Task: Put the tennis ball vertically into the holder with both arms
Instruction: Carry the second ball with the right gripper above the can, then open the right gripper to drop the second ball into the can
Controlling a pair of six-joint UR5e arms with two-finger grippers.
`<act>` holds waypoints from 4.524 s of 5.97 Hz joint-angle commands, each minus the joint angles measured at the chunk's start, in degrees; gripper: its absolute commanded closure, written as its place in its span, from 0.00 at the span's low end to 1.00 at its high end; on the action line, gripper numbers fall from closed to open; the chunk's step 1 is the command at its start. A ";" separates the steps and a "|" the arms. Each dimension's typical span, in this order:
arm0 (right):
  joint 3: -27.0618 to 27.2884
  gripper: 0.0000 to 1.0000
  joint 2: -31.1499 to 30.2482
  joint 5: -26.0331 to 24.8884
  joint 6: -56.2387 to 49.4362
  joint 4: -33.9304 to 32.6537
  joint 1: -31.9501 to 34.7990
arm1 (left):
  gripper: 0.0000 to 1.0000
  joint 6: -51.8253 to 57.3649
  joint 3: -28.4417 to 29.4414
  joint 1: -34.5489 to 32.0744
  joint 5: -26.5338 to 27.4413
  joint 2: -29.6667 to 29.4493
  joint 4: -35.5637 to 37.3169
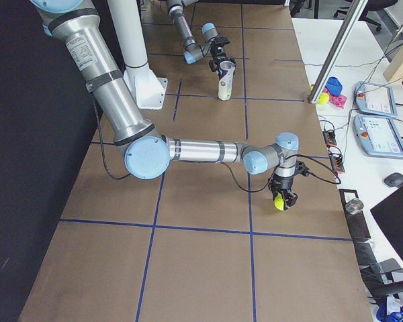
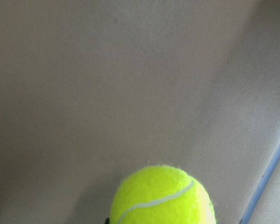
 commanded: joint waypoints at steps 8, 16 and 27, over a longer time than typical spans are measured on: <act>49.86 0.98 14.20 6.64 66.79 -37.60 -21.20 | 0.17 0.17 -0.09 -0.18 0.00 -0.09 0.35; 34.65 0.80 30.17 1.41 73.51 -39.07 -28.55 | 0.17 0.26 0.17 -0.44 -0.26 -0.09 0.53; 37.97 0.00 27.29 2.11 69.94 -39.77 -30.04 | 0.13 0.00 0.26 -0.79 0.00 -0.09 0.35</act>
